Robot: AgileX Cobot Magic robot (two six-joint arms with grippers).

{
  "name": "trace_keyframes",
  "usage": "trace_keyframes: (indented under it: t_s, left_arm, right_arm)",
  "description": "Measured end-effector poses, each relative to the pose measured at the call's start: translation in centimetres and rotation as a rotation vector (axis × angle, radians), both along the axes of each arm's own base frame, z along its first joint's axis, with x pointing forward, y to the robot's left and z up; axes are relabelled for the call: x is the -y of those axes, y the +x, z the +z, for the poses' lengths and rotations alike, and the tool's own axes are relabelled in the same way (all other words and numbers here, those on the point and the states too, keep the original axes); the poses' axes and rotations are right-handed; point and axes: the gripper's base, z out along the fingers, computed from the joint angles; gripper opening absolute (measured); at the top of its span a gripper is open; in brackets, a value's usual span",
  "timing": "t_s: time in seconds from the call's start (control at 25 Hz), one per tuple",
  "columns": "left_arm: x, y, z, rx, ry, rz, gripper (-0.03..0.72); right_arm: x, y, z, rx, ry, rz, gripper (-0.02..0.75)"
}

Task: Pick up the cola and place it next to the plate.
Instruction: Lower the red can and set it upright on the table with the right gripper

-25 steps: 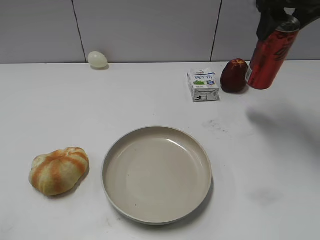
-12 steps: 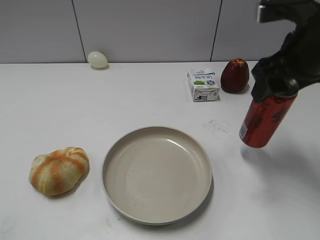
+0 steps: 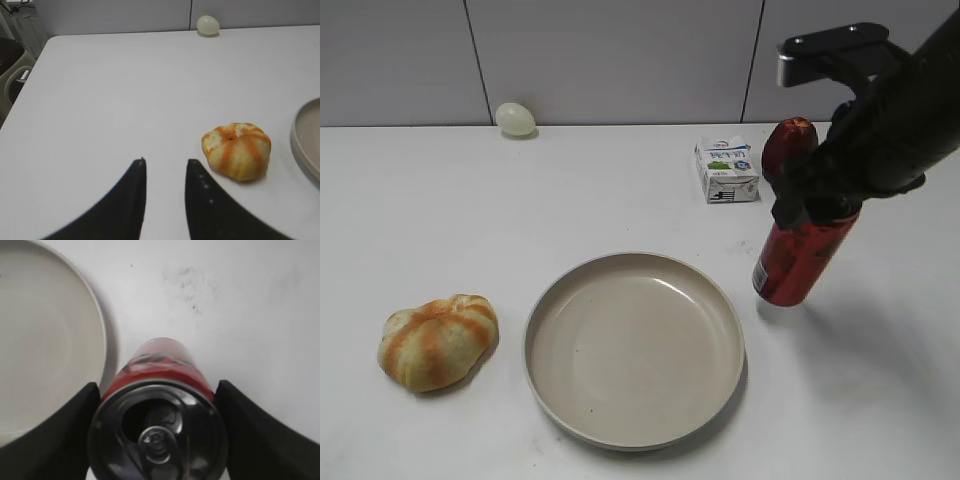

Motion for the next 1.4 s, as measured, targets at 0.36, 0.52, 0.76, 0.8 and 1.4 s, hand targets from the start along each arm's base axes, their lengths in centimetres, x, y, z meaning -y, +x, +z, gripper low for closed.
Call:
trace_keyframes:
  t_s: [0.36,0.52,0.76,0.8,1.4]
  left_arm:
    - [0.0,0.0,0.0,0.000,0.000,0.000,0.218]
    - [0.0,0.0,0.0,0.000,0.000,0.000,0.218]
    - [0.0,0.0,0.0,0.000,0.000,0.000,0.218]
    - [0.0,0.0,0.0,0.000,0.000,0.000,0.218]
    - [0.0,0.0,0.0,0.000,0.000,0.000,0.218]
  right_arm:
    - [-3.9,7.9,1.6,-0.027,-0.006,-0.003,0.537]
    - [-6.0,11.2,1.3,-0.082,0.041,-0.012,0.537]
    - [-9.0,13.7,0.3,-0.154,0.131,0.001,0.537]
    - [-9.5,13.6,-0.1,-0.164,0.126,0.011,0.537]
    - [-12.9,12.7,-3.4,-0.178,0.002,0.111,0.537]
